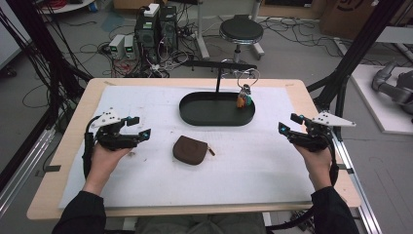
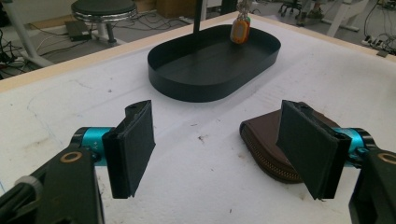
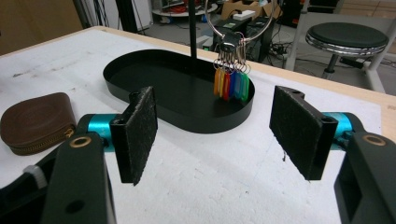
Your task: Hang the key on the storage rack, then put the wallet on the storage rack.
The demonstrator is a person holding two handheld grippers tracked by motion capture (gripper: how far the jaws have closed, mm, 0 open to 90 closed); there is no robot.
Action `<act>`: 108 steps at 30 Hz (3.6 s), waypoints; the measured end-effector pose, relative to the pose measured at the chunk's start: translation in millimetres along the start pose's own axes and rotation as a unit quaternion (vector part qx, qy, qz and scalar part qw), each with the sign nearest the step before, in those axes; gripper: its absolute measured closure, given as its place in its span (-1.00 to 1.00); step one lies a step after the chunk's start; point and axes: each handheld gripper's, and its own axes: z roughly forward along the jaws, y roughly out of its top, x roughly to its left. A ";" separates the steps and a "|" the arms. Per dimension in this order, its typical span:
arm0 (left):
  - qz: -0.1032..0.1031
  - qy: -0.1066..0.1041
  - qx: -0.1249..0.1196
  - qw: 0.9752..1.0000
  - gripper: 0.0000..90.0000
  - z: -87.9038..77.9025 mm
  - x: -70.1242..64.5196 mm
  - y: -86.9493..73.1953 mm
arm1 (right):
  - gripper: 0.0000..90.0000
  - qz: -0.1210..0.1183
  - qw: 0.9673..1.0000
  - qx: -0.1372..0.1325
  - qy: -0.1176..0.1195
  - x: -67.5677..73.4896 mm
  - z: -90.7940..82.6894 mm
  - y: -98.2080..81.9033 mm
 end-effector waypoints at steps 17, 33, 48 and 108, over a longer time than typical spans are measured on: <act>-0.002 -0.023 0.017 1.000 -0.35 5.2 -9.5 -4.5 | -0.27 -0.010 1.000 0.004 0.005 1.5 10.7 2.6; -0.075 -0.035 0.112 0.990 -0.06 73.7 -38.1 -9.5 | -0.26 -0.009 1.000 0.015 0.004 1.0 13.3 1.8; -0.156 -0.049 0.160 0.973 0.09 107.7 -27.8 -14.4 | -0.26 -0.010 1.000 0.019 0.004 -0.7 14.9 1.2; 0.172 -0.185 0.022 0.967 0.88 48.8 -88.0 10.8 | -0.19 -0.112 0.934 0.099 0.325 113.9 136.4 -2.9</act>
